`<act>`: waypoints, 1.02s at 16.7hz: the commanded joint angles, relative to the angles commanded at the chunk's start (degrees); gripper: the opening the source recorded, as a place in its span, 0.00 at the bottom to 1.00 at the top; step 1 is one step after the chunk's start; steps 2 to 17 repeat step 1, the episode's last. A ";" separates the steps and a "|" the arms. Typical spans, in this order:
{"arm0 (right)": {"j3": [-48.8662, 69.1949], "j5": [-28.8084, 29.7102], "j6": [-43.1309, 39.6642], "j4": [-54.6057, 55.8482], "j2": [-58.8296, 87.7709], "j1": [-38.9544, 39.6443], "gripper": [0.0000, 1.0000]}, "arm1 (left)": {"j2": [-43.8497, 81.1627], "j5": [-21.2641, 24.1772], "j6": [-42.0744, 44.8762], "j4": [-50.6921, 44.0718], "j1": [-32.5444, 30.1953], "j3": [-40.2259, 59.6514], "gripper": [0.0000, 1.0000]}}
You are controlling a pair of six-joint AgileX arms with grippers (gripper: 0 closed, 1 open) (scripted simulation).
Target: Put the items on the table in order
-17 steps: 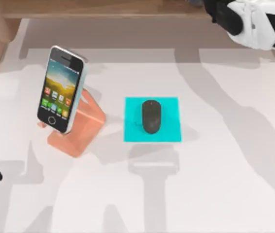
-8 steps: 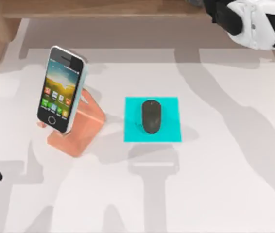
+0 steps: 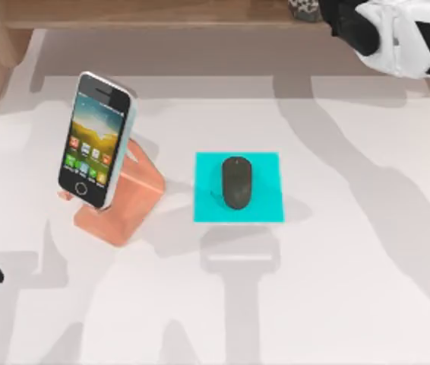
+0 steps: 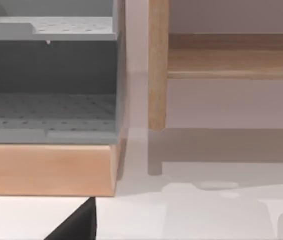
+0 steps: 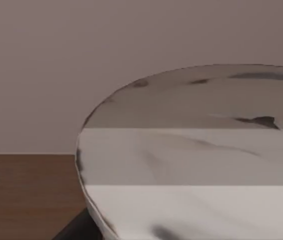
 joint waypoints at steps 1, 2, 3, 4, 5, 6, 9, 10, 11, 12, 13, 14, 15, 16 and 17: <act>0.00 0.00 0.00 0.00 0.00 0.00 1.00 | 0.00 0.00 0.00 0.00 0.00 0.00 1.00; 0.00 0.00 0.00 0.00 0.00 0.00 1.00 | 0.00 0.00 0.00 0.00 0.00 0.00 1.00; 0.00 0.00 0.00 0.00 0.00 0.00 1.00 | 0.00 0.00 0.00 0.00 0.00 0.00 1.00; 0.00 0.00 0.00 0.00 0.00 0.00 1.00 | 0.00 0.00 0.00 0.00 0.00 0.00 1.00; 0.00 0.00 0.00 0.00 0.00 0.00 1.00 | 0.00 0.00 0.00 0.00 0.00 0.00 1.00; 0.00 0.00 0.00 0.00 0.00 0.00 1.00 | 0.00 0.00 0.00 0.00 0.00 0.00 1.00; 0.00 0.00 0.00 0.00 0.00 0.00 1.00 | 0.00 0.00 0.00 0.00 0.00 0.00 1.00; 0.00 0.00 0.00 0.00 0.00 0.00 1.00 | 0.00 0.00 0.00 0.00 0.00 0.00 1.00; 0.00 0.00 0.00 0.00 0.00 0.00 1.00 | 0.00 0.00 0.00 0.00 0.00 0.00 1.00; 0.00 0.00 0.00 0.00 0.00 0.00 1.00 | 0.00 0.00 0.00 0.00 0.00 0.00 1.00; 0.00 0.00 0.00 0.00 0.00 0.00 1.00 | 0.00 0.00 0.00 0.00 0.00 0.00 1.00; 0.00 0.00 0.00 0.00 0.00 0.00 1.00 | 0.00 0.00 0.00 0.00 0.00 0.00 1.00; 0.00 0.00 0.00 0.00 0.00 0.00 1.00 | 0.00 0.00 0.00 0.00 0.00 0.00 1.00; 0.00 0.00 0.00 0.00 0.00 0.00 1.00 | 0.00 0.00 0.00 0.00 0.00 0.00 1.00; 0.00 0.00 0.00 0.00 0.00 0.00 1.00 | 0.00 0.00 0.00 0.00 0.00 0.00 1.00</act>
